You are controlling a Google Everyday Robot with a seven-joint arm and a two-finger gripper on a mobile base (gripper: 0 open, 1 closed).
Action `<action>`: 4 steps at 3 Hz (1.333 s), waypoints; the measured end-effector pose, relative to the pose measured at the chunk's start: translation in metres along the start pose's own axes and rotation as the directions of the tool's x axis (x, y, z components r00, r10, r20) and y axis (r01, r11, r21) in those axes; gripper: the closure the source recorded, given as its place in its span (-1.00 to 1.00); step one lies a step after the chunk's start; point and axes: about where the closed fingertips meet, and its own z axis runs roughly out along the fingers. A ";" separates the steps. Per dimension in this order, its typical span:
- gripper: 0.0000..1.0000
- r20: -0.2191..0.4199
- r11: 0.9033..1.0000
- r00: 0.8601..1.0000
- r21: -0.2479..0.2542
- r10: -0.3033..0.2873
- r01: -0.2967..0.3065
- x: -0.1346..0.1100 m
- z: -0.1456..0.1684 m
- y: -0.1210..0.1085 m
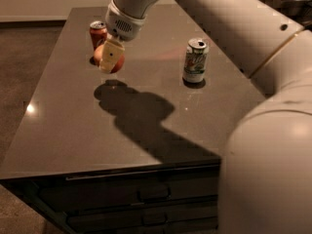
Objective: Move apple near coke can
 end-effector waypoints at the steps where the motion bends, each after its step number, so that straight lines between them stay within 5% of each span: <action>1: 1.00 0.016 0.998 0.998 0.011 0.064 -0.064 0.000 0.013 -0.033; 2: 1.00 0.031 0.992 0.992 0.013 0.122 -0.122 0.004 0.031 -0.054; 4: 0.16 0.056 0.987 0.986 0.020 0.156 -0.157 0.003 0.065 -0.072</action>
Offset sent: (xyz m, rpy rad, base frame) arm 0.0870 0.0055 -0.0354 0.0760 0.0619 -0.1779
